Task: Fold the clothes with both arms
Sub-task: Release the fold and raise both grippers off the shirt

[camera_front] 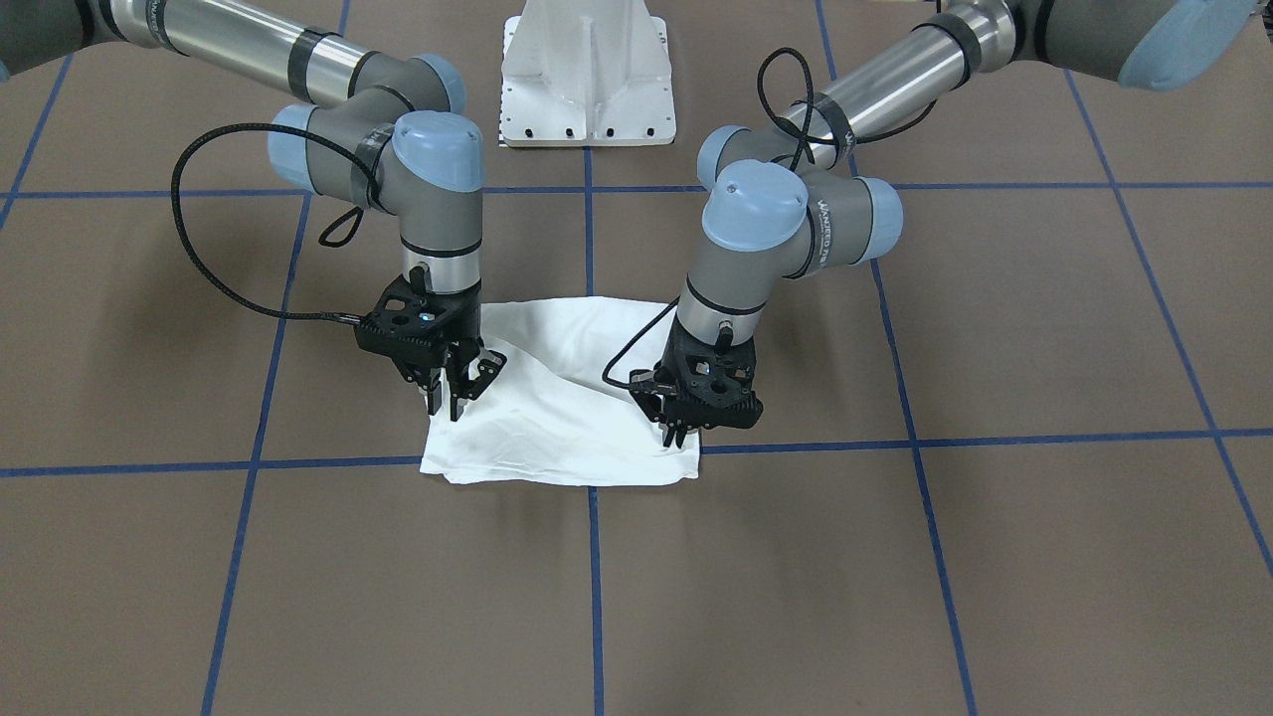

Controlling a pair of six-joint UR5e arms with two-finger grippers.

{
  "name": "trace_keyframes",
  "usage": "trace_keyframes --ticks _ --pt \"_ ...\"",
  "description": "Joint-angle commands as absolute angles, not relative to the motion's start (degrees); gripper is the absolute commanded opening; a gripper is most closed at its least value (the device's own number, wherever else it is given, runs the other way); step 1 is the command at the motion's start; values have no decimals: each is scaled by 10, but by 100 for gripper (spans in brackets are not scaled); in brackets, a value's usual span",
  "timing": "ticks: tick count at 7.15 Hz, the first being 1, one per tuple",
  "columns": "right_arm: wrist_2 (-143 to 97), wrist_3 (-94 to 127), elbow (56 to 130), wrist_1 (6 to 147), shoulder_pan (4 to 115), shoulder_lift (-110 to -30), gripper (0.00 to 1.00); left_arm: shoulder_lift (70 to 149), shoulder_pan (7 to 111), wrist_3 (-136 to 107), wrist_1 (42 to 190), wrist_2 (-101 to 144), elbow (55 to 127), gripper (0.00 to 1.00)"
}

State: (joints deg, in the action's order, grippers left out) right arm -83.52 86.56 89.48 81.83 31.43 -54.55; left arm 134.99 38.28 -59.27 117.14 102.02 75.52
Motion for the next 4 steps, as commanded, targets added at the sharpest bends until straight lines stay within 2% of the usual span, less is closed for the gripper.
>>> trace_keyframes --ticks 1,4 --pt "-901 840 894 814 333 -528 100 1337 427 -496 1181 1058 759 100" --pt "-897 857 896 844 294 -478 100 1275 484 -375 1204 1110 789 100"
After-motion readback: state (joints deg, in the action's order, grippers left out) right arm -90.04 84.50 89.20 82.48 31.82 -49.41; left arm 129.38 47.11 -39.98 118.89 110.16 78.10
